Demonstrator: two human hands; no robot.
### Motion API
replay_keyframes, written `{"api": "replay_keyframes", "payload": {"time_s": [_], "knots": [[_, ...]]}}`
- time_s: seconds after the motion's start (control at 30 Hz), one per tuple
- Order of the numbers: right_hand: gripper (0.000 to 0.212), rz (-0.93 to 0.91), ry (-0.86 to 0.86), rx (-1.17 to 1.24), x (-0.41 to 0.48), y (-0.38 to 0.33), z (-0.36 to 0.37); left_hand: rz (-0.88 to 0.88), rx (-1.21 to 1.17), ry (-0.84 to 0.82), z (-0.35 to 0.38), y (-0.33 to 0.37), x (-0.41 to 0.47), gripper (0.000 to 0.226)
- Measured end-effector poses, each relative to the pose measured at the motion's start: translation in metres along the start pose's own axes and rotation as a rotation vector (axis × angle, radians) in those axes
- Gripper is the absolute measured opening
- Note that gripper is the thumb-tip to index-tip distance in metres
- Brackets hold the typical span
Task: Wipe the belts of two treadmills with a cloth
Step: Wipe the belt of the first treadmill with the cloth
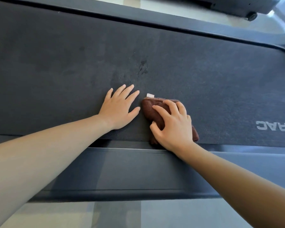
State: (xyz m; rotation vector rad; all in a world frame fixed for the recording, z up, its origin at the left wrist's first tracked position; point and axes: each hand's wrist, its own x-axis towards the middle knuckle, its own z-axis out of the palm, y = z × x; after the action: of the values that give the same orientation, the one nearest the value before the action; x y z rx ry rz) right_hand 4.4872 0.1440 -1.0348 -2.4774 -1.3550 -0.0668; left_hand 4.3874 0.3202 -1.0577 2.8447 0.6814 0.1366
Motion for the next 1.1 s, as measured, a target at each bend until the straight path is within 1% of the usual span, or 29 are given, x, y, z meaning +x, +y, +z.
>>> {"api": "replay_keyframes", "payload": {"time_s": [0.13, 0.3, 0.43, 0.53, 0.63, 0.73, 0.93, 1.1], "knots": [[0.047, 0.043, 0.009, -0.01, 0.019, -0.002, 0.004, 0.024, -0.01, -0.014, -0.002, -0.002, -0.006, 0.058], [0.049, 0.139, -0.033, -0.029, 0.058, -0.015, 0.014, 0.05, -0.023, 0.004, -0.007, -0.014, -0.02, 0.055], [0.048, 0.092, -0.047, -0.034, 0.041, -0.018, 0.012, 0.038, -0.023, 0.011, -0.011, -0.02, -0.019, 0.058], [0.048, 0.05, -0.043, -0.056, 0.023, -0.021, 0.013, -0.021, -0.037, 0.044, -0.014, -0.032, -0.011, 0.058], [0.049, 0.089, -0.034, -0.062, 0.025, -0.024, 0.016, -0.092, -0.048, 0.069, -0.015, -0.047, 0.0, 0.058], [0.051, 0.123, -0.005, -0.049, 0.039, -0.027, 0.02, -0.125, -0.041, 0.041, -0.016, -0.06, 0.014, 0.059], [0.054, 0.173, 0.031, -0.056, 0.083, -0.033, 0.034, -0.037, -0.052, 0.009, -0.018, -0.074, 0.052, 0.059], [0.054, 0.194, 0.042, -0.081, 0.13, -0.039, 0.045, -0.01, -0.065, 0.009, -0.023, -0.098, 0.096, 0.055]]}}
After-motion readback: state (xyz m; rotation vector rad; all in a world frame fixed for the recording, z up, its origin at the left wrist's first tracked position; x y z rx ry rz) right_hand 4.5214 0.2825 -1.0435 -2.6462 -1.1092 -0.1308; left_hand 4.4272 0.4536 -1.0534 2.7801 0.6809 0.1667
